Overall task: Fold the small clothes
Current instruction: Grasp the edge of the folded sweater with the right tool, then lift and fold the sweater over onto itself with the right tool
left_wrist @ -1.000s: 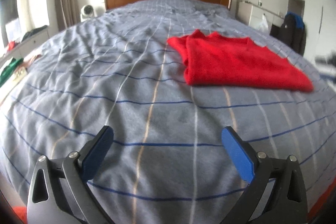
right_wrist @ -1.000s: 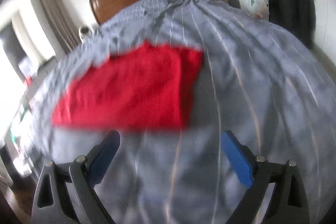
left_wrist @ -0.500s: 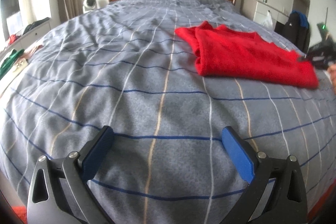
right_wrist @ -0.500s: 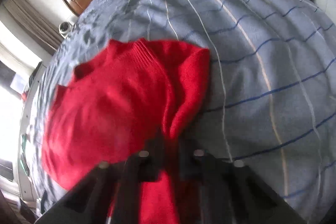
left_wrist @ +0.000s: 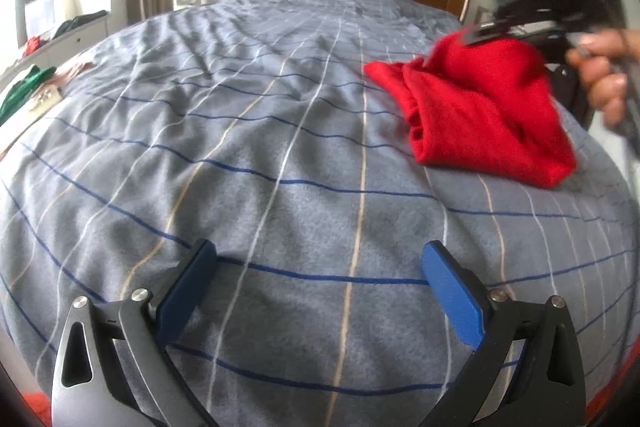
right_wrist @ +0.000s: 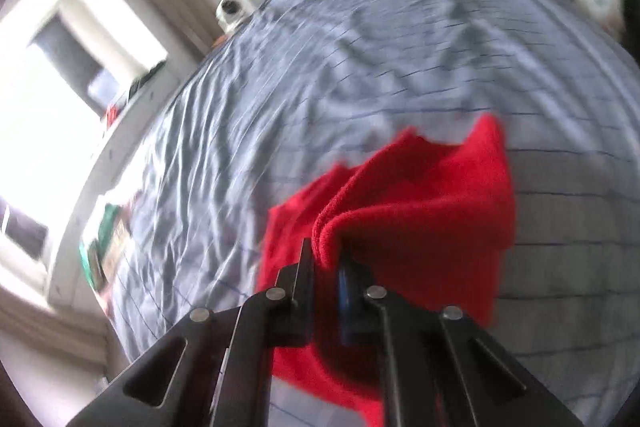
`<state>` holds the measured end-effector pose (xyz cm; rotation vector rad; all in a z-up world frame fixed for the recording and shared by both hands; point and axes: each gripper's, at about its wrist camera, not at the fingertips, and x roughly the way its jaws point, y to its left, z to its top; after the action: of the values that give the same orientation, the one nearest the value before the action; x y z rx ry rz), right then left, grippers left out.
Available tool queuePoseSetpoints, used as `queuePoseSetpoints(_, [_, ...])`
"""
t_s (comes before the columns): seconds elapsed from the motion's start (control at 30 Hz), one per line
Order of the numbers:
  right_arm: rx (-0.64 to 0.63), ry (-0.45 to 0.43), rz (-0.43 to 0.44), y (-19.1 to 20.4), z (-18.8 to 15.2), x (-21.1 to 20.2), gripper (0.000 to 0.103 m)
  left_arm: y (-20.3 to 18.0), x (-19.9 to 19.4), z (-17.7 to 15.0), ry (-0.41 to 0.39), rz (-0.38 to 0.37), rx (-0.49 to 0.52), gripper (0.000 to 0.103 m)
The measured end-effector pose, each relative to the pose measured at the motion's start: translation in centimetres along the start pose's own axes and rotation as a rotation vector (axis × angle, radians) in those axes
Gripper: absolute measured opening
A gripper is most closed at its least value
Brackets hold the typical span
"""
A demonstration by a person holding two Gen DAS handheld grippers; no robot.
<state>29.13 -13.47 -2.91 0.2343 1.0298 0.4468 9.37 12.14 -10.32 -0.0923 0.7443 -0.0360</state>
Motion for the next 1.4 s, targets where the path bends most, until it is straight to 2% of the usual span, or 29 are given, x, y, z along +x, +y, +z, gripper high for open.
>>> queuePoseSetpoints(0.07, [-0.012,0.037,0.021,1.4,-0.5,3.3,0.016,0.1,-0.1,-0.1,0.001,0.008,0.008,0.102])
queuePoseSetpoints(0.1, [0.006,0.07,0.074,1.7,-1.0,4.6,0.025,0.2,-0.1,-0.1,0.002,0.01,0.006,0.102])
queuePoseSetpoints(0.13, [0.043,0.101,0.148,1.7,-1.5,5.3,0.039,0.4,-0.2,-0.1,0.003,0.012,-0.003,0.102])
queuePoseSetpoints(0.23, [0.079,0.084,0.311,1.6,-2.1,3.9,0.043,1.1,-0.3,0.0,0.006,-0.001,-0.037,0.102])
queuePoseSetpoints(0.3, [0.032,0.033,0.333,1.3,-1.9,0.9,0.044,1.4,-0.3,0.1,0.007,-0.007,-0.054,0.102])
queuePoseSetpoints(0.37, [-0.02,-0.022,0.28,0.9,-1.7,-1.7,0.044,1.4,-0.1,0.1,0.01,-0.005,-0.058,0.102])
queuePoseSetpoints(0.4, [-0.053,-0.036,0.218,0.6,-1.7,-2.5,0.044,1.3,0.0,0.1,0.011,-0.001,-0.055,0.102])
queuePoseSetpoints(0.43, [-0.102,-0.045,0.12,0.5,-1.8,-3.0,0.044,1.2,0.1,0.1,0.012,0.007,-0.049,0.102])
queuePoseSetpoints(0.5, [-0.167,-0.019,-0.011,0.4,-2.7,-2.3,0.041,0.9,0.2,0.0,0.013,0.018,-0.04,0.102])
queuePoseSetpoints(0.53, [-0.173,-0.005,-0.021,0.3,-3.2,-1.7,0.031,0.8,0.2,0.0,0.013,0.024,-0.036,0.102])
queuePoseSetpoints(0.6, [-0.199,0.008,-0.001,0.9,-4.5,0.3,0.022,0.8,0.2,0.0,0.013,0.027,-0.031,0.102])
queuePoseSetpoints(0.7, [-0.272,0.071,0.032,3.1,-7.8,4.7,0.018,0.9,0.2,-0.1,0.016,0.026,-0.024,0.102])
queuePoseSetpoints(0.77, [-0.332,0.077,-0.005,4.9,-9.6,6.6,0.019,0.9,0.3,-0.1,0.02,0.027,-0.021,0.102])
queuePoseSetpoints(0.87, [-0.335,0.024,-0.029,5.5,-10.1,5.4,0.019,0.9,0.4,-0.1,0.024,0.027,-0.018,0.102])
queuePoseSetpoints(0.97, [-0.318,-0.057,-0.02,4.9,-9.4,1.3,0.02,1.0,0.5,0.0,0.031,0.027,-0.022,0.102])
queuePoseSetpoints(1.0, [-0.321,-0.09,-0.028,4.7,-9.4,-0.1,0.025,1.0,0.5,0.0,0.033,0.026,-0.023,0.102])
queuePoseSetpoints(1.03, [-0.32,-0.12,-0.042,4.2,-9.3,-1.5,0.031,1.1,0.6,0.1,0.035,0.024,-0.024,0.102])
queuePoseSetpoints(1.13, [-0.321,-0.177,-0.12,2.4,-10.0,-4.1,0.036,1.2,0.7,0.2,0.039,0.021,-0.03,0.102])
queuePoseSetpoints(1.2, [-0.303,-0.171,-0.165,0.9,-10.8,-4.2,0.036,1.2,0.7,0.1,0.039,0.024,-0.028,0.102])
queuePoseSetpoints(1.27, [-0.251,-0.113,-0.173,-0.6,-11.4,-2.8,0.036,1.2,0.7,0.1,0.039,0.025,-0.026,0.102])
queuePoseSetpoints(1.33, [-0.196,-0.005,-0.16,-1.8,-12.3,0.2,0.036,1.2,0.8,0.1,0.04,0.028,-0.022,0.102])
queuePoseSetpoints(1.37, [-0.186,0.014,-0.169,-2.1,-12.9,1.3,0.036,1.2,0.7,0.0,0.039,0.029,-0.021,0.102])
queuePoseSetpoints(1.4, [-0.194,-0.011,-0.179,-2.0,-13.2,1.3,0.036,1.1,0.7,0.0,0.039,0.032,-0.018,0.102])
